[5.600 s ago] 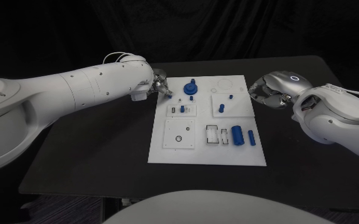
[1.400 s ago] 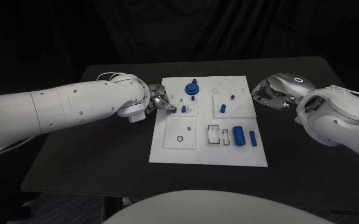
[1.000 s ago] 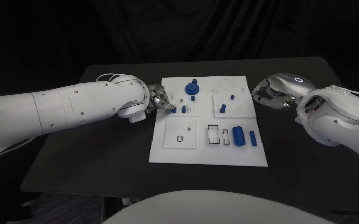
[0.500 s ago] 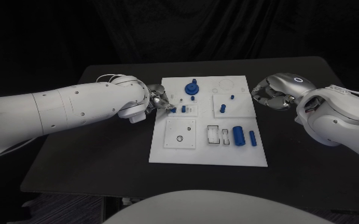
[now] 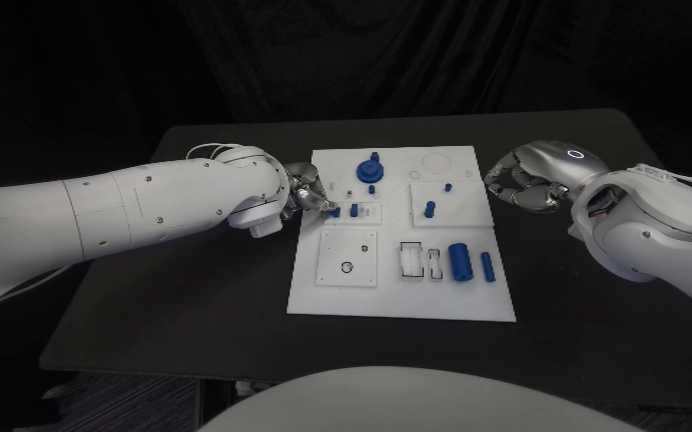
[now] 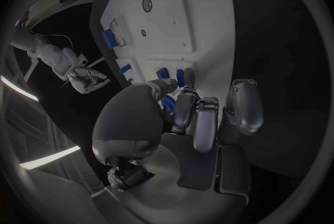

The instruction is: Assemble the parts on the task board

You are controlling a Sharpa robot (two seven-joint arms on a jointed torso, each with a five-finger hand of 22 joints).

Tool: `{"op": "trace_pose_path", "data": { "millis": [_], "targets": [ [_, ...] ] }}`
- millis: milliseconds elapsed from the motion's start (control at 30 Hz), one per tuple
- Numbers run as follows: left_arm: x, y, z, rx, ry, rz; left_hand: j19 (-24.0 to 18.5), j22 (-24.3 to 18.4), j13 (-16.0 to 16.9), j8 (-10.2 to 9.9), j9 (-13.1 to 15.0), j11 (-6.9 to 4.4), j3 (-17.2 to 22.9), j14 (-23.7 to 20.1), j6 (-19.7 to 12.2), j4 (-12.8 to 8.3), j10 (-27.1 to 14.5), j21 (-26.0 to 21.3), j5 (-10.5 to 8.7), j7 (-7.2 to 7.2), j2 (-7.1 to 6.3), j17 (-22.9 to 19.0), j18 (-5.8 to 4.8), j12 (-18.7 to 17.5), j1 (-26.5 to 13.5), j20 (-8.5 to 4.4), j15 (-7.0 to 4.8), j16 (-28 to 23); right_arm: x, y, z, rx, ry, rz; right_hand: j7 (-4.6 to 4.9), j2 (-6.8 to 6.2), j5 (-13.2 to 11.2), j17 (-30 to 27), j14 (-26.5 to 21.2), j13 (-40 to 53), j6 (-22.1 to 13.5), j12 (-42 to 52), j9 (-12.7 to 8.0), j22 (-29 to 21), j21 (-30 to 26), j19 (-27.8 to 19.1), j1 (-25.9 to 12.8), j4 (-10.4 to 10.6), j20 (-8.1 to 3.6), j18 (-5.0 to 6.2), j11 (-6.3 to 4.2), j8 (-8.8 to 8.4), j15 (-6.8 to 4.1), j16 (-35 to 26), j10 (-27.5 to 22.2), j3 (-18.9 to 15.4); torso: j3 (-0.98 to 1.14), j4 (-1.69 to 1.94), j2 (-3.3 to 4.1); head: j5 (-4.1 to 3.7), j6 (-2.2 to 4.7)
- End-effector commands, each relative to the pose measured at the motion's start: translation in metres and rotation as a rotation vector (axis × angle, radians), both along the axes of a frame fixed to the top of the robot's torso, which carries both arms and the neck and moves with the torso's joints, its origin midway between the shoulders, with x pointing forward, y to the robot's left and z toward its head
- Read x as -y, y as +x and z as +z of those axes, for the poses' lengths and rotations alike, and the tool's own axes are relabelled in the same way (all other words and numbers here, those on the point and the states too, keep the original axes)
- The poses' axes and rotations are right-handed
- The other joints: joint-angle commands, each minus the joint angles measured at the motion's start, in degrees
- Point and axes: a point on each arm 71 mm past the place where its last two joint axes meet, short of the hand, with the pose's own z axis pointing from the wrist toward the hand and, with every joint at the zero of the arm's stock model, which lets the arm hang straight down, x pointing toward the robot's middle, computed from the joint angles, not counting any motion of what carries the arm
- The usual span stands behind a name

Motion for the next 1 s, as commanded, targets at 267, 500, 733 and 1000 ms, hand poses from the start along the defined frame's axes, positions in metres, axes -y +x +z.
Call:
{"op": "trace_pose_path", "data": {
  "millis": [267,500,733,1000],
  "targets": [
    [0.0058,-0.0016,-0.0004,0.005,-0.038,-0.032,-0.7,9.2,6.4,-0.6,-0.1,0.15,0.0,6.0,-0.7,-0.7,-0.8,-0.6,0.25,0.25,0.3,15.1,0.89,-0.9,0.0,0.02,0.24,0.1,0.0004,0.0006,0.0008,0.005,-0.002,-0.011,0.02,0.09,0.4,8.9,4.3,13.1,0.6,-0.2,0.1,10.5,-0.1,0.3,0.5,0.0,-0.27,0.26,-0.19,-0.22,-0.17,0.0,4.2,0.4,0.0,0.0,-0.01,0.06,-0.01],
    [0.0059,-0.0017,-0.0013,-0.006,-0.031,-0.036,-0.7,9.2,6.3,-0.6,-0.1,0.19,0.0,6.0,-0.7,-0.7,-1.0,-0.7,0.19,0.29,0.28,15.1,0.91,-1.0,-0.1,0.04,0.27,0.1,0.0003,0.0006,0.0007,0.004,-0.003,-0.011,0.02,0.09,0.4,8.9,4.3,13.1,0.6,-0.2,0.1,10.5,-0.1,0.3,0.5,0.0,-0.27,0.26,-0.19,-0.22,-0.17,0.0,4.2,0.4,0.01,0.0,-0.01,0.09,-0.01],
    [0.0056,-0.0015,-0.0024,-0.017,-0.022,-0.038,-0.8,9.2,6.2,-0.6,-0.1,0.21,-0.1,6.0,-0.7,-0.7,-1.0,-0.7,0.16,0.3,0.28,15.1,0.92,-1.1,-0.1,0.05,0.28,0.1,0.0001,0.0006,0.0006,0.002,-0.004,-0.01,0.02,0.09,0.4,8.9,4.3,13.1,0.6,-0.2,0.1,10.5,-0.1,0.3,0.5,0.0,-0.27,0.26,-0.19,-0.22,-0.17,0.0,4.2,0.4,0.0,-0.02,0.01,0.21,-0.01],
    [0.0057,-0.0012,-0.0029,-0.021,-0.019,-0.038,-0.8,9.2,6.2,-0.5,-0.1,0.21,0.1,6.0,-0.4,-0.9,-1.1,-0.8,0.29,0.24,0.52,15.1,0.92,-1.1,-0.1,0.11,0.34,0.1,0.0001,0.0005,0.0006,0.001,-0.005,-0.01,0.03,0.09,0.5,8.8,4.3,13.2,0.6,-0.2,0.1,10.5,-0.1,0.3,0.5,0.0,-0.28,0.26,-0.19,-0.23,-0.18,0.0,4.2,0.5,0.01,0.03,0.02,0.19,-0.01]
  ]
}}
